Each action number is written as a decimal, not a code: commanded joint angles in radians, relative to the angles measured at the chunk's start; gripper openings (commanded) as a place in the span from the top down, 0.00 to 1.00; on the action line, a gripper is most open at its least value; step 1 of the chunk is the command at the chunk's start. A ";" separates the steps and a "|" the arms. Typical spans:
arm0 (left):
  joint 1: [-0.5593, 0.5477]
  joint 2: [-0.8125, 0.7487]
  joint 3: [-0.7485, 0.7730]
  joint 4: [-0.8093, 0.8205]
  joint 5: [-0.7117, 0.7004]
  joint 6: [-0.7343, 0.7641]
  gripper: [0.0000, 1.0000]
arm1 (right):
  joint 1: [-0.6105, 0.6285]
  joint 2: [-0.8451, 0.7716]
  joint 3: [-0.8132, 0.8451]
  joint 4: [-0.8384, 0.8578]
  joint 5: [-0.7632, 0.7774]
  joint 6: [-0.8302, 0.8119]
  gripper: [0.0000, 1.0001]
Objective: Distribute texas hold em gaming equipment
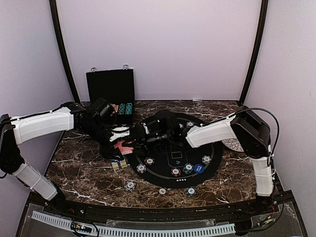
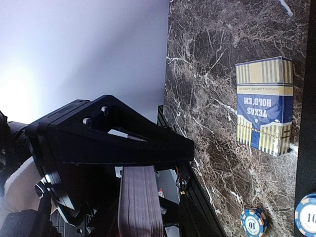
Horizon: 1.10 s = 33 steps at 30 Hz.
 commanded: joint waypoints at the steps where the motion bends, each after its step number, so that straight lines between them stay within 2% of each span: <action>1: -0.002 -0.067 -0.009 0.020 -0.005 0.012 0.78 | -0.002 -0.020 0.023 -0.082 0.026 -0.028 0.61; 6: -0.002 -0.070 -0.015 0.022 -0.017 0.017 0.78 | -0.004 -0.023 0.029 -0.112 0.024 -0.044 0.57; 16: -0.002 -0.074 -0.023 0.031 -0.049 0.027 0.82 | -0.020 -0.077 -0.006 -0.179 0.032 -0.088 0.59; 33: -0.002 -0.058 -0.047 0.052 -0.090 0.029 0.84 | -0.025 -0.139 -0.028 -0.157 0.019 -0.078 0.62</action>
